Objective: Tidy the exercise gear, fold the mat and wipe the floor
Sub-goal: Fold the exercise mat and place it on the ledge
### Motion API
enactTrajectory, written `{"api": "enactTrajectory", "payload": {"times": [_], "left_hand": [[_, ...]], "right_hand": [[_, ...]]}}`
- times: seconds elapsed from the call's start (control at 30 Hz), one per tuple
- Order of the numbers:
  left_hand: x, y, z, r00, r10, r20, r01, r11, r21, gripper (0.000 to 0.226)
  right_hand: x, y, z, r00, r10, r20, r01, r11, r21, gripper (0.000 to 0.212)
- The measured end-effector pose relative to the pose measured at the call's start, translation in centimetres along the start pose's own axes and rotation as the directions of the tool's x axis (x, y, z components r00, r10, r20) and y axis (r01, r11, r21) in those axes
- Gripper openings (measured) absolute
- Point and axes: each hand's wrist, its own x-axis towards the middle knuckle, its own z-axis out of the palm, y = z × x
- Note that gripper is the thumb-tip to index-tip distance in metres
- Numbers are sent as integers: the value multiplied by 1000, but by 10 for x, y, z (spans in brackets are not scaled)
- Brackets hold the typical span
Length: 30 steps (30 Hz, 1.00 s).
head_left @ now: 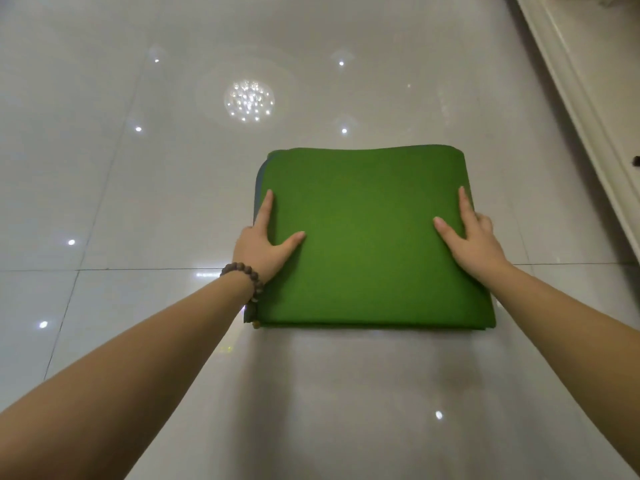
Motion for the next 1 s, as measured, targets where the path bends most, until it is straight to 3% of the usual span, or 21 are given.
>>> {"api": "enactTrajectory", "payload": {"times": [0.27,0.57,0.8,1.0], "left_hand": [[-3,-6,-8,992,-15,126,36,986,-162,93],[-33,-14,-6,996,-14,84,20,998,-61,97],[-155,-20,-29,976,-216,40,213,975,58,99],[-267,44,-117,944,-318,85,308,945,111,99]], "right_hand": [[-11,1,-11,996,20,85,-30,993,114,84],[-50,20,-2,993,27,115,-57,962,266,85],[-135,6,-14,967,88,240,-130,978,164,91],[-245,-37,-82,934,136,329,-199,966,167,90]]}}
